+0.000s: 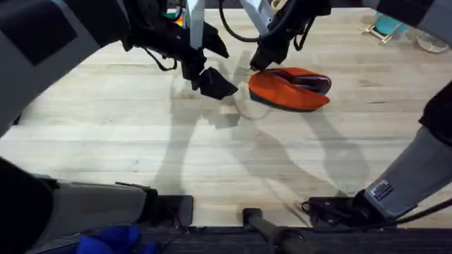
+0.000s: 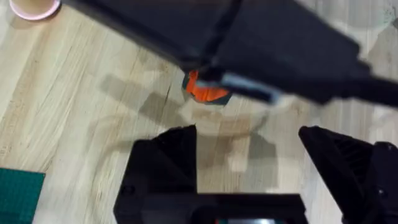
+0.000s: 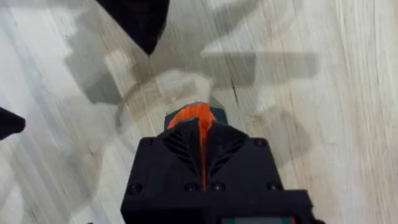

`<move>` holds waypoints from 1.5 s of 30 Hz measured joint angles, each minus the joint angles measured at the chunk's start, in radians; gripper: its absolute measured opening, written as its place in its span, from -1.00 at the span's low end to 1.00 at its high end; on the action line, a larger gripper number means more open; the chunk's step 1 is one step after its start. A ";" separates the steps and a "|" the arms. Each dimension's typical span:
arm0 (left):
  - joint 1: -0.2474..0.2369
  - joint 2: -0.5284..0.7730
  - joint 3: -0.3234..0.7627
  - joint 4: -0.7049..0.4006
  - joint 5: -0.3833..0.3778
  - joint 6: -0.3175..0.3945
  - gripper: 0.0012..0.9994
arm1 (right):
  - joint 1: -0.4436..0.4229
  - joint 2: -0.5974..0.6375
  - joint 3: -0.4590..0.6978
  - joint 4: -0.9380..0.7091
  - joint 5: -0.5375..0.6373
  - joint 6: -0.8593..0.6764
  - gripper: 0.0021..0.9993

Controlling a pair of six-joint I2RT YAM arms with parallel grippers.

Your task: Unzip the bag, pick up the pens from the table one at a time and place them inside, then zip the bag closed.

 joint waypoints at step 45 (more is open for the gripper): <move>0.086 0.250 -0.005 0.068 0.217 0.227 1.00 | 0.000 0.000 0.000 0.000 0.000 0.000 -0.94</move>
